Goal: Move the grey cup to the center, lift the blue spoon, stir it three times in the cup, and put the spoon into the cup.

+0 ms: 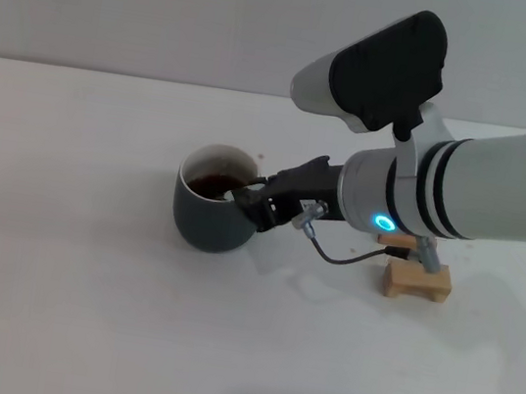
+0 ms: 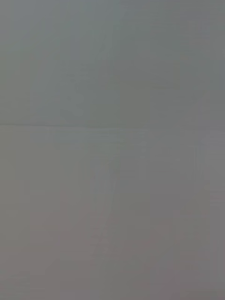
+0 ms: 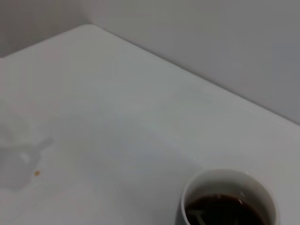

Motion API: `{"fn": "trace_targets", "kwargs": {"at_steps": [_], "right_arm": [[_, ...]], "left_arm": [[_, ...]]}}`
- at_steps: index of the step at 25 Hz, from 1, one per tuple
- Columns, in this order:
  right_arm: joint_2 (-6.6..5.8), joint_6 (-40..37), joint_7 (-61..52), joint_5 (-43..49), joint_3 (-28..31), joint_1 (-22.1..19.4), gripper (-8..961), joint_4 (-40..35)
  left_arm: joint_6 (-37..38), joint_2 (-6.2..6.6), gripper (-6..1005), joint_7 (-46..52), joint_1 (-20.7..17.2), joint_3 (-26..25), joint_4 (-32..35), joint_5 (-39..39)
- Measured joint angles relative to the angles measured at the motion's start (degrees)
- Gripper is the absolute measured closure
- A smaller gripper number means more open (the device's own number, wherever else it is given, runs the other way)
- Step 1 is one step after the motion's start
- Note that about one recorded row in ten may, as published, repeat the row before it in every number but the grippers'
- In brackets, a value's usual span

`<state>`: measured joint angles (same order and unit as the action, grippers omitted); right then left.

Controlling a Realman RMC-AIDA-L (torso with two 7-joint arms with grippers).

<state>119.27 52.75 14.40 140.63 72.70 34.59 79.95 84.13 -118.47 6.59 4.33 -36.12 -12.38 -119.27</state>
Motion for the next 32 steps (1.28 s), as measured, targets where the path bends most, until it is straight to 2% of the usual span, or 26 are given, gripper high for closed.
{"fn": "trace_targets", "kwargs": {"at_steps": [9, 20, 24, 26, 29, 31, 32], "right_arm": [[0.0, -6.25, 0.0, -2.09, -1.92, 3.21, 791, -3.79], [-0.19, -11.05, 0.53, -1.26, -2.23, 2.65, 760, -4.68], [-0.28, -13.43, 0.69, 0.93, -1.62, 1.58, 554, -4.53], [-0.28, -14.02, 0.69, 1.42, -1.42, 1.35, 553, -4.33], [-0.3, -17.77, 0.72, 4.75, -0.84, -0.98, 553, -2.6], [-0.31, -23.12, 0.72, 7.4, -0.73, -4.54, 552, -1.02], [-0.33, -32.76, 0.88, 10.24, -1.78, -9.78, 552, 0.71]], "left_arm": [[1.28, 0.0, 1001, 0.0, -0.62, 0.57, -0.02, 0.0], [1.39, 0.0, 1001, 0.0, -0.7, 0.61, 0.03, 0.01], [1.39, 0.01, 1001, 0.0, -0.6, 0.62, 0.0, 0.01], [1.39, 0.04, 1001, 0.0, -0.55, 0.62, 0.01, 0.01], [1.4, 0.08, 1001, 0.0, -0.45, 0.59, 0.09, 0.01], [1.4, 0.09, 1001, 0.0, -0.35, 0.55, 0.1, 0.02], [1.4, 0.09, 1001, 0.0, -0.3, 0.51, 0.06, 0.0]]}}
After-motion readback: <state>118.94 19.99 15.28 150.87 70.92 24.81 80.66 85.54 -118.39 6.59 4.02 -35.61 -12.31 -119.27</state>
